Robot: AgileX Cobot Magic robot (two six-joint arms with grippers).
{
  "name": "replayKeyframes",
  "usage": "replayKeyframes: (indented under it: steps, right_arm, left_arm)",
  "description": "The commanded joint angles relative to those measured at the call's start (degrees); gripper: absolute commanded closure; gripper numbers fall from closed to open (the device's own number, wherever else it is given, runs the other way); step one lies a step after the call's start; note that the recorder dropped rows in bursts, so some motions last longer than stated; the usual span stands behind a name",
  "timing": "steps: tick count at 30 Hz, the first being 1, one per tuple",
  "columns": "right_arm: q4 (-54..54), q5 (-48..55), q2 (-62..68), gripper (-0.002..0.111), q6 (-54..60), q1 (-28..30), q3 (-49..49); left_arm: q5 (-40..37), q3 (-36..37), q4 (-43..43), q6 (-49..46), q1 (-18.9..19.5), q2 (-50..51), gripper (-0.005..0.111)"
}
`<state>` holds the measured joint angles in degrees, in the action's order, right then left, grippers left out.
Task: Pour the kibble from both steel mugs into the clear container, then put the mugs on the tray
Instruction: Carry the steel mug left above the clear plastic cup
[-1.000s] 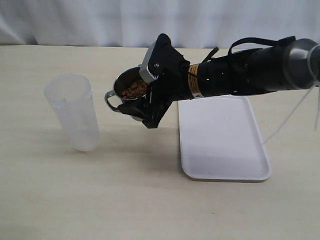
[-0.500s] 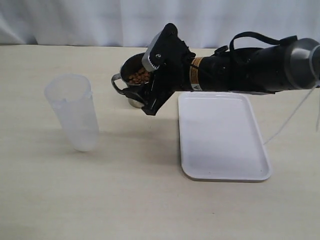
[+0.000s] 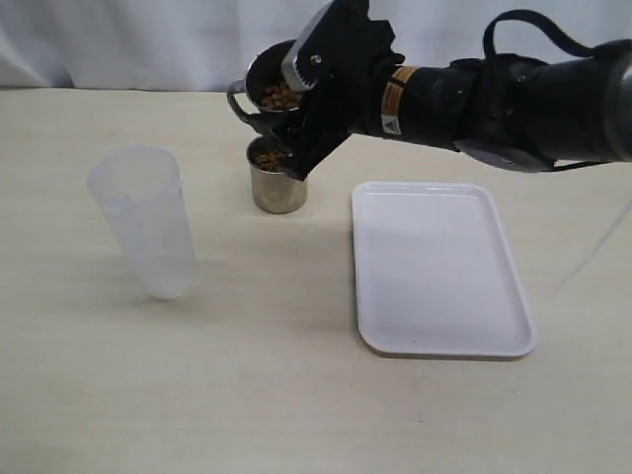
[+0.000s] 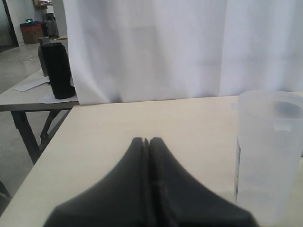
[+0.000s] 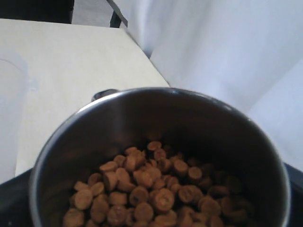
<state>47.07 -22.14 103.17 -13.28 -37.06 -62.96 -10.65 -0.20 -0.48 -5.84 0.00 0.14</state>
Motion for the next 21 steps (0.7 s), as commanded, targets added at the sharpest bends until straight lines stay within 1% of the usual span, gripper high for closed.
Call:
replayKeyframes:
  steps: [1, 7, 12, 17, 21]
  right_arm:
    - [-13.3, 1.4, 0.0, 0.104, 15.5, -4.8, -3.2]
    - [-19.4, 1.4, 4.2, 0.104, 27.5, -8.2, -7.6]
    - [-23.4, 1.4, 8.0, 0.104, 32.2, -8.8, -11.3]
    - [-23.7, 1.5, 10.2, 0.104, 36.9, -10.3, -15.2]
    - [-23.7, 1.3, 11.3, 0.104, 43.8, -11.3, -16.2]
  left_arm:
    - [0.3, 0.2, -0.2, 0.1, -0.1, -0.1, 0.107]
    - [0.3, 0.2, -0.2, 0.1, -0.1, -0.1, 0.107]
    - [0.3, 0.2, -0.2, 0.1, -0.1, -0.1, 0.107]
    - [0.3, 0.2, -0.2, 0.1, -0.1, -0.1, 0.107]
    - [0.4, 0.2, -0.2, 0.1, -0.1, -0.1, 0.107]
